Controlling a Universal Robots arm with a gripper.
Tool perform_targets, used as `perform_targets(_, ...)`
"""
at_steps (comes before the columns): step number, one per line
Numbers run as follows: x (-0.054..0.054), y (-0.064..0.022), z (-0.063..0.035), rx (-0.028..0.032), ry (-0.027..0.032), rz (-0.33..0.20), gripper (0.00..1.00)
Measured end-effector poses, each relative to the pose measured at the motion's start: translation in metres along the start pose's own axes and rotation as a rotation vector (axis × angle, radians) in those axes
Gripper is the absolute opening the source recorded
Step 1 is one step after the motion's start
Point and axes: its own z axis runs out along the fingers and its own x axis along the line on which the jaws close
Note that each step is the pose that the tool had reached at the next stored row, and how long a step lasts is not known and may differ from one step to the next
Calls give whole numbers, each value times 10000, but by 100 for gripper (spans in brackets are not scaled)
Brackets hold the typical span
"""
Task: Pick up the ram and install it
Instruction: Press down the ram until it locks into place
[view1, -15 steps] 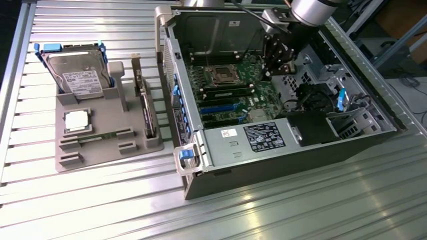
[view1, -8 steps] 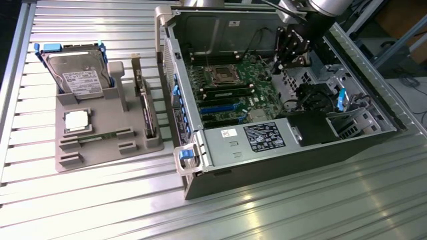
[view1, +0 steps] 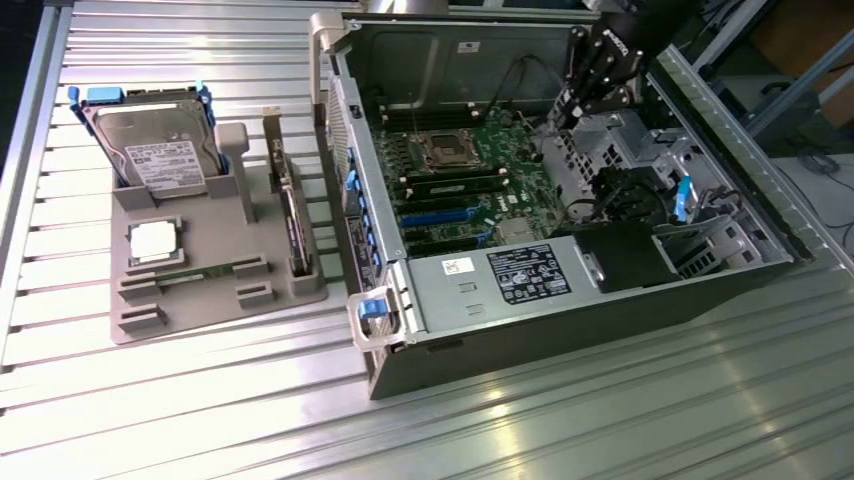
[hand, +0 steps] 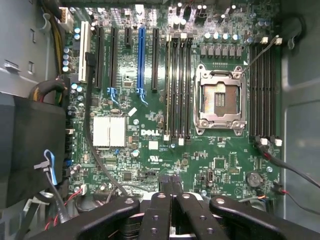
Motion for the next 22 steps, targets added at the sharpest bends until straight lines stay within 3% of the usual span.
perform_targets(1,0,4,-34,1,-2,0,10)
perform_targets(12,0,4,-36,1,-17,169,10)
perform_targets(14,0,4,-35,4,-98,846,10)
perform_targets(16,0,4,-35,5,-141,1210,10)
perform_targets(18,0,4,-35,9,-248,2137,10)
perform_targets(22,0,3,-34,14,-388,3363,10)
